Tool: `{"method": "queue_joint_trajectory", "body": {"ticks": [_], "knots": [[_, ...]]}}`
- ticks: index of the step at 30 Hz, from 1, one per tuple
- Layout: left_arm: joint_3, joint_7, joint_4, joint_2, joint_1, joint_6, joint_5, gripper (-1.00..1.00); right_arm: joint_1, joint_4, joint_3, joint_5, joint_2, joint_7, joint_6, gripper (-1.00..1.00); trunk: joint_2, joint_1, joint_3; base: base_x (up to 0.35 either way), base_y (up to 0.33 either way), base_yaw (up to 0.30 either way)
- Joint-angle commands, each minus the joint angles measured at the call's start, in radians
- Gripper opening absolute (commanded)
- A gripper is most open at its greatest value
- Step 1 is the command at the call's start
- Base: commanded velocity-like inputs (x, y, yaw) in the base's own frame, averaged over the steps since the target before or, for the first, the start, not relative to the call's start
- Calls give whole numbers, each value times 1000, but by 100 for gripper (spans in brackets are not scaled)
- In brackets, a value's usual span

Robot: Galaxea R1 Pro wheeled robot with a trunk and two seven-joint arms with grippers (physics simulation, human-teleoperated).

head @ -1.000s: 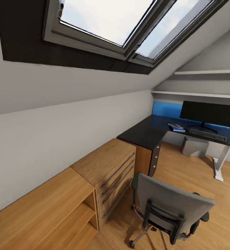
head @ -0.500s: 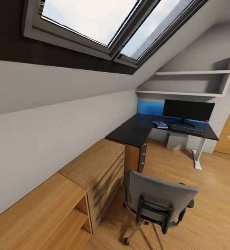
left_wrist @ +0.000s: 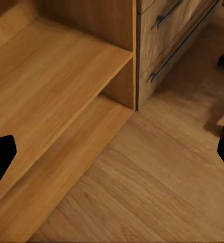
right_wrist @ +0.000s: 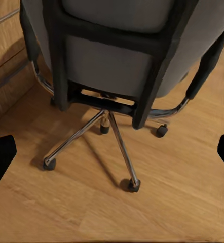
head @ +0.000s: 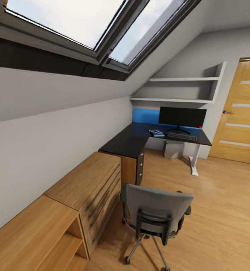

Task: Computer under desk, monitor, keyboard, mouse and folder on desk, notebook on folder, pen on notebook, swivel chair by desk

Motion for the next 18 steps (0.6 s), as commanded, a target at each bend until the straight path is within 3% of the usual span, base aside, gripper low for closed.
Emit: {"method": "queue_joint_trajectory", "body": {"ticks": [1,18], "knots": [[-9,8,0,0,0,-1,2,100,0,0,8,0,0,-9,1,100,-1,0,0,0,0,-300],[-9,8,0,0,0,-1,3,100,0,0,7,0,2,-9,1,100,-1,0,-2,0,0,-298]]}}
